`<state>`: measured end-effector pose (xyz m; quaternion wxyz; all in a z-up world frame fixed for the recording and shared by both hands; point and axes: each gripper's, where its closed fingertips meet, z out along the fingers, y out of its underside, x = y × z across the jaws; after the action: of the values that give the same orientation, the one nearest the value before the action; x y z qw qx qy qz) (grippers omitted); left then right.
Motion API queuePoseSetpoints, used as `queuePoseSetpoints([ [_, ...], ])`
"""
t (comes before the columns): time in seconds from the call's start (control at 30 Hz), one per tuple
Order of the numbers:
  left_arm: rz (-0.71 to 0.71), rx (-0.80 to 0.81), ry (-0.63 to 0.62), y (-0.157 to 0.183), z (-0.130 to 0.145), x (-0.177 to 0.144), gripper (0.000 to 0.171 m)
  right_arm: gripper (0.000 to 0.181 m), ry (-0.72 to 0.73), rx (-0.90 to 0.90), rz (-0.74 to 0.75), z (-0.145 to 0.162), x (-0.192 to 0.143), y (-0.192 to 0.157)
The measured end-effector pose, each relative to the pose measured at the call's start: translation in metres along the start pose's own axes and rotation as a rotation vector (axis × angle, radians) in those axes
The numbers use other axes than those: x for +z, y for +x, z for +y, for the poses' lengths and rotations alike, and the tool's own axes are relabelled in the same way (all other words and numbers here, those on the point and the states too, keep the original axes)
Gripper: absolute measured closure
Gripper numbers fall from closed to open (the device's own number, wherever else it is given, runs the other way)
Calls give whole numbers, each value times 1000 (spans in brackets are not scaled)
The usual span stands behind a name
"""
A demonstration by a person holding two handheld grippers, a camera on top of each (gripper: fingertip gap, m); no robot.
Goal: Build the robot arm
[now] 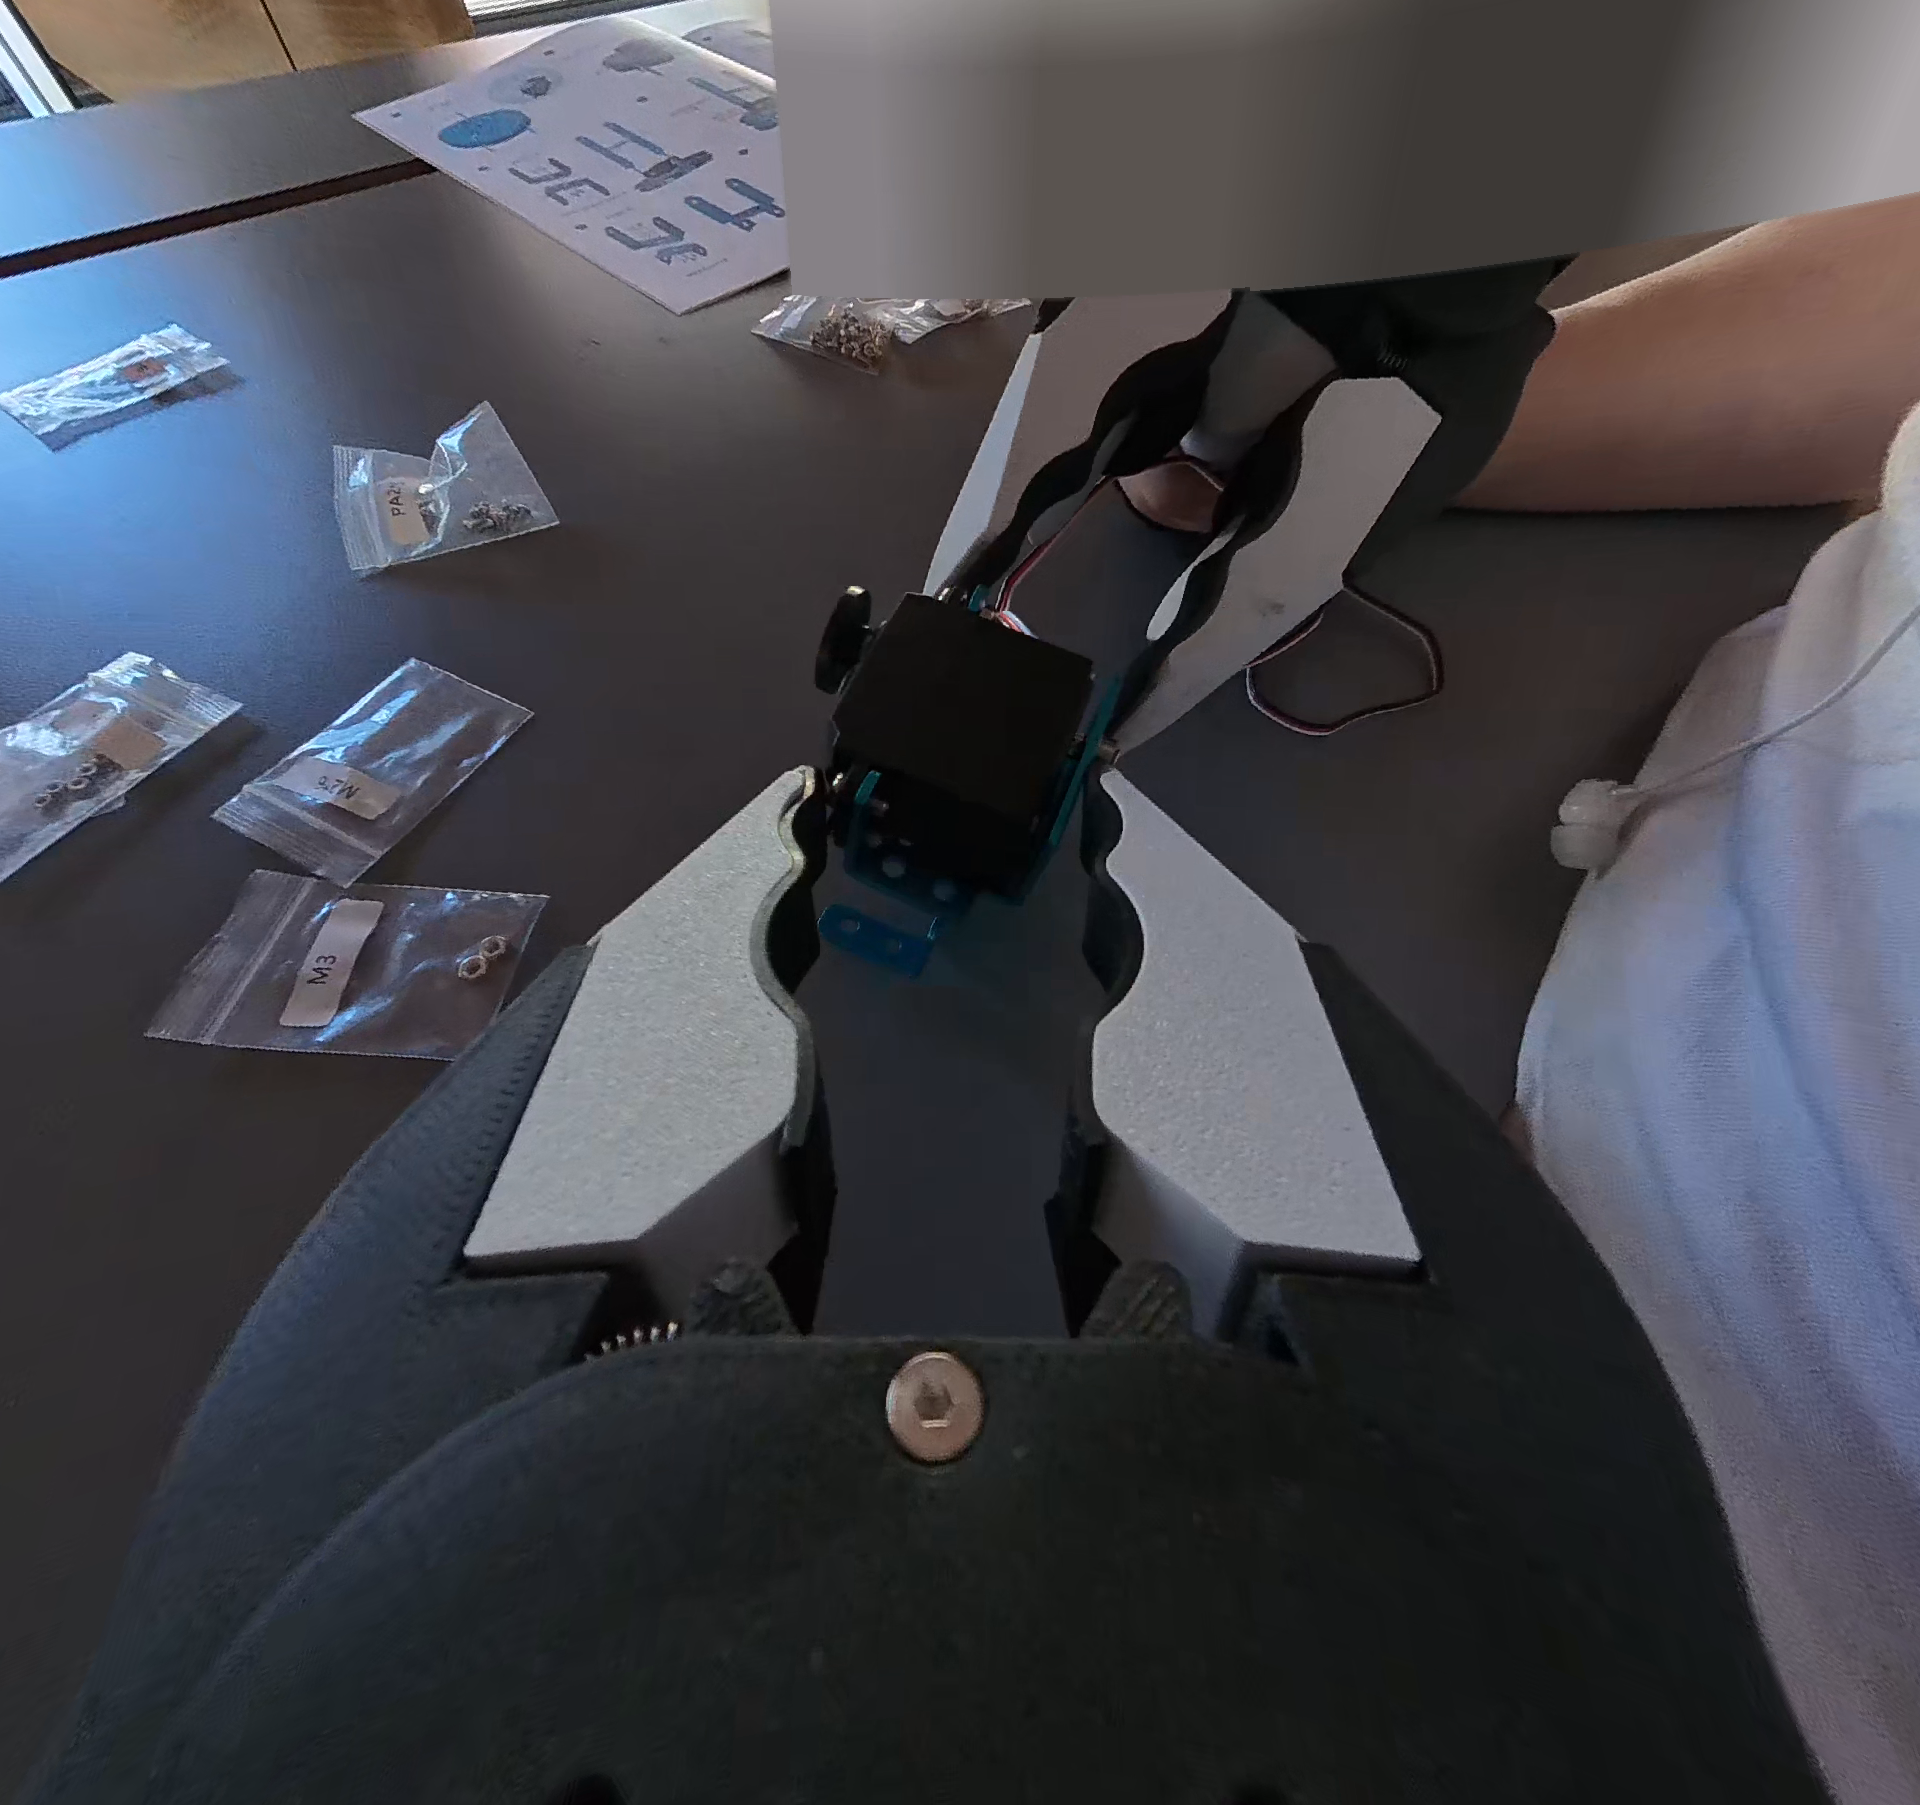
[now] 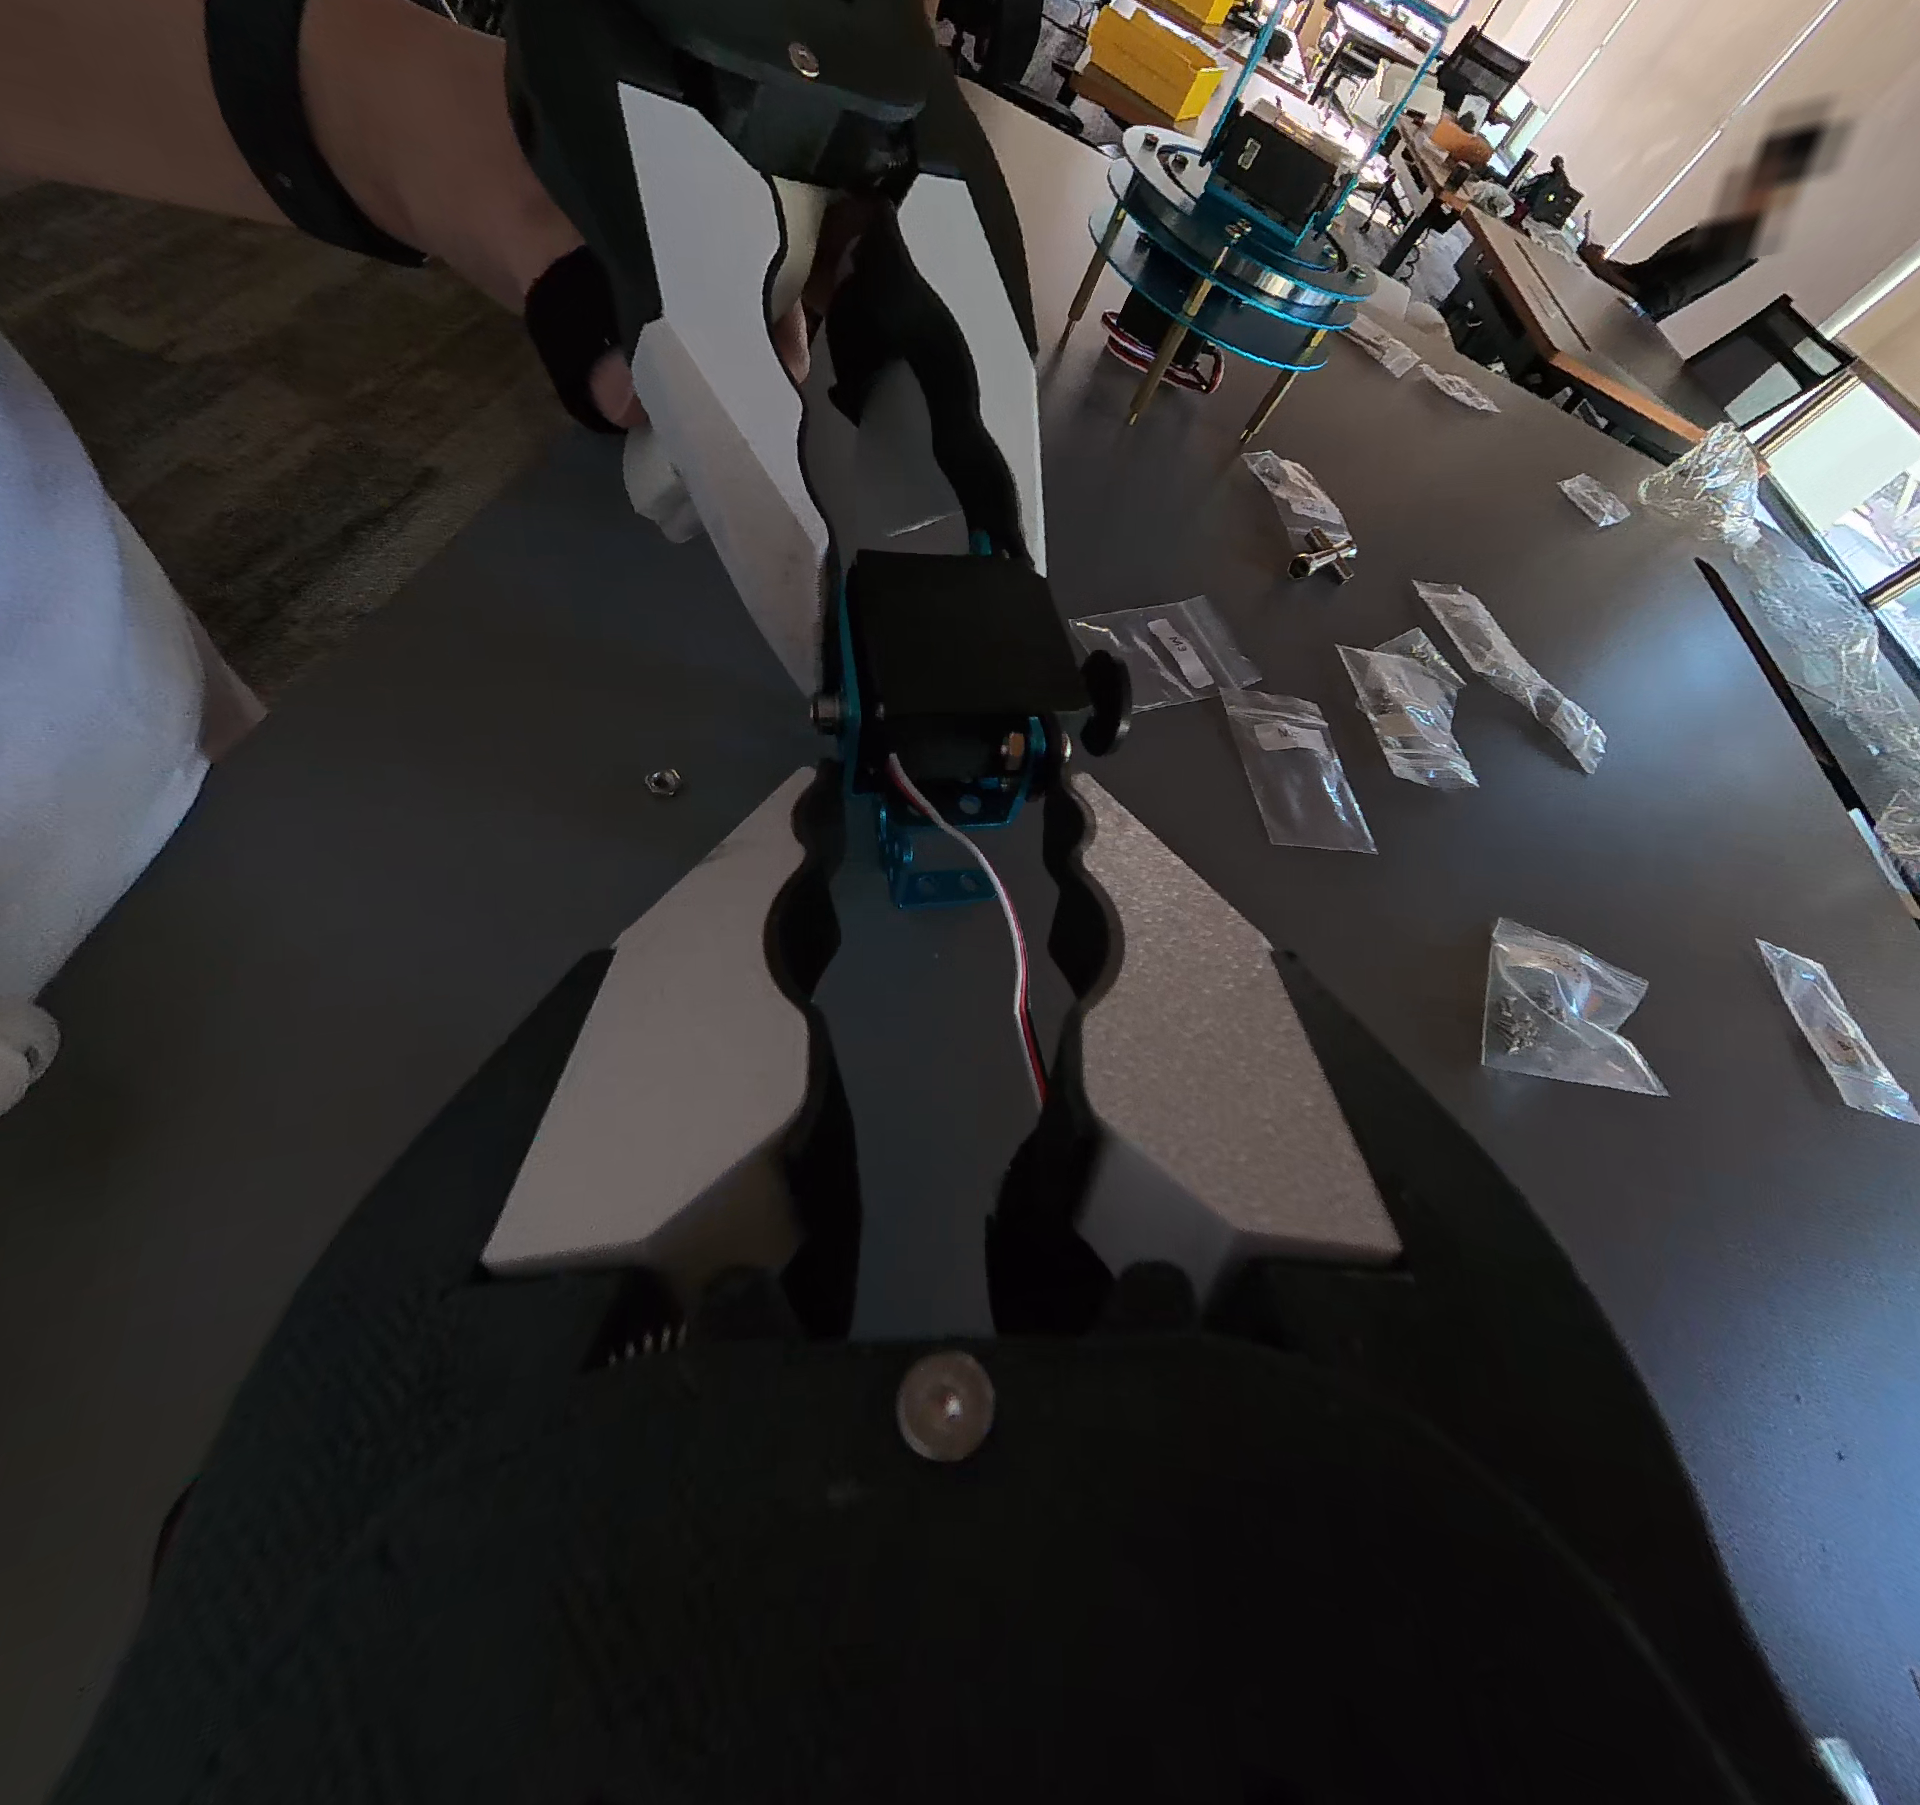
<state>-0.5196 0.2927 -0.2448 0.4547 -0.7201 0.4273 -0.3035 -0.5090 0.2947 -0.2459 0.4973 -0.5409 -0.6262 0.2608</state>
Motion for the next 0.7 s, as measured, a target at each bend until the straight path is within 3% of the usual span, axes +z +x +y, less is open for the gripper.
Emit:
queuePoseSetpoints([
  [0.33, 6, -42, 28, 2, -1, -9, 118, 141, -5, 2, 1, 0, 3, 0],
  [0.53, -18, -109, 79, -20, -3, -39, 142, 141, 4, -12, -11, -1, 3, -1],
  [0.7, -34, -46, 23, -20, -2, -30, 144, 141, 4, -13, -3, -1, 4, 1],
])
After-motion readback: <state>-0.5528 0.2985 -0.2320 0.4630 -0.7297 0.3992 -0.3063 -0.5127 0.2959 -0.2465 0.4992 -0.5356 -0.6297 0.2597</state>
